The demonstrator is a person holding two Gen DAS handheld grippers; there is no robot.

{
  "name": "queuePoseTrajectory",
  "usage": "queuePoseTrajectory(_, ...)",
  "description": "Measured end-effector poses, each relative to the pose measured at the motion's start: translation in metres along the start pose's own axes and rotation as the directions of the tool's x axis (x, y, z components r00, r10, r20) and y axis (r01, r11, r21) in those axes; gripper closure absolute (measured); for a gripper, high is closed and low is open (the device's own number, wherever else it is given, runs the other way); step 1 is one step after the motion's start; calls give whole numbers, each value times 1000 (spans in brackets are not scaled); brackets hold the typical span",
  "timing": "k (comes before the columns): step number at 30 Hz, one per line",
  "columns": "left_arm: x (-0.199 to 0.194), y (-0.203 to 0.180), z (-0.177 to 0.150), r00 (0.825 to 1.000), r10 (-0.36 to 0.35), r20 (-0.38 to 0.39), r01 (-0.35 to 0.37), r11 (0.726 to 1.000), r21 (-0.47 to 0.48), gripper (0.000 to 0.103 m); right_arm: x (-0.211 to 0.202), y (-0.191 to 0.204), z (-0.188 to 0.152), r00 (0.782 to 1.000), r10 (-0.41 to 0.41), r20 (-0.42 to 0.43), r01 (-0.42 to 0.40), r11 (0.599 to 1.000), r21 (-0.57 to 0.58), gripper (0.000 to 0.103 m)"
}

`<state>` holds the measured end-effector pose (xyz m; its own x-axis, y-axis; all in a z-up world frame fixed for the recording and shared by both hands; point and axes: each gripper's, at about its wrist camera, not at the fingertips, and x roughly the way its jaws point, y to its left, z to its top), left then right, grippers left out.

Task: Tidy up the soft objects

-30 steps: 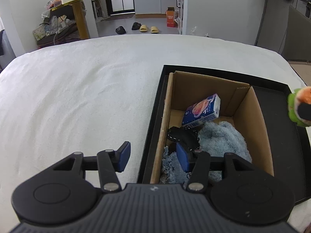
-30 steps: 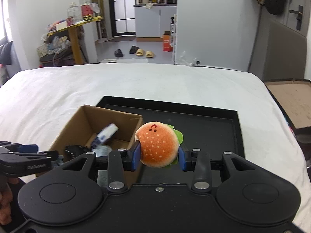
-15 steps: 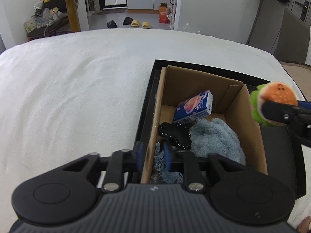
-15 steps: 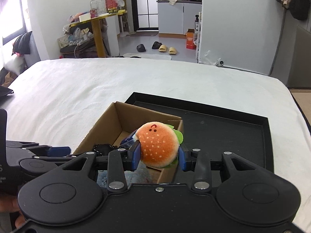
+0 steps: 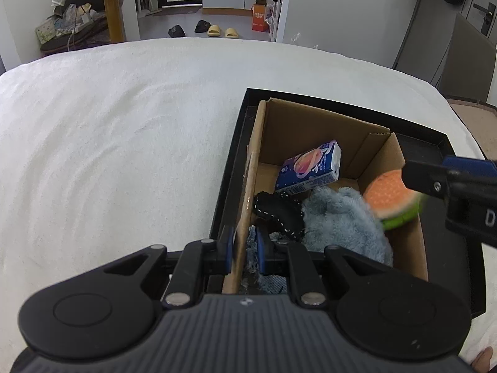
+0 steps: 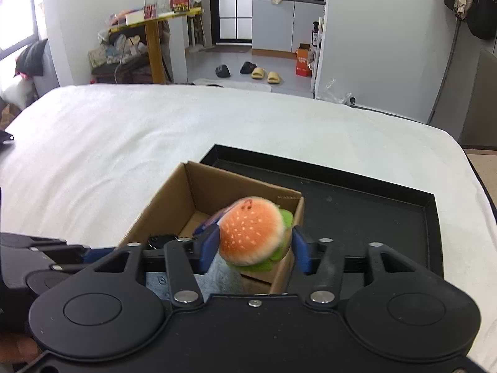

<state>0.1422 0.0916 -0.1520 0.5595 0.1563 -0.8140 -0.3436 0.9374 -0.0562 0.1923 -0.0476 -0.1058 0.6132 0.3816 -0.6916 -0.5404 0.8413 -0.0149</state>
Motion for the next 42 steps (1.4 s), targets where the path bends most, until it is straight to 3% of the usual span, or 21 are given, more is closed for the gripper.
queuePoseTrajectory(9, -9, -3, 1, 1000, -10, -3, 10, 1000, 11, 84, -19, -15, -14, 1000, -22, 3, 21, 997, 73, 49)
queuePoseTrajectory(17, -27, -6, 1, 999, -30, -23, 31, 999, 35, 67, -47, -42, -28, 999, -34, 32, 26, 975, 221, 37)
queuePoseTrajectory(19, -35, -6, 1, 1000, -18, -11, 18, 999, 38, 63, -56, -48, -31, 998, -44, 43, 32, 965, 261, 25)
queuePoseTrajectory(27, -76, -7, 1, 998, -58, 26, 58, 998, 11, 52, -86, -63, -44, 988, -126, 87, 88, 934, 346, 2)
queuePoseTrajectory(35, -126, -29, -2, 985, -77, 156, 65, 995, 77, 51, -116, -74, -57, 976, -141, 165, 59, 904, 424, 2)
queuePoseTrajectory(42, -148, -39, -6, 982, -114, 147, 100, 990, 102, 51, -135, -80, -68, 974, -141, 179, 47, 894, 446, 2)
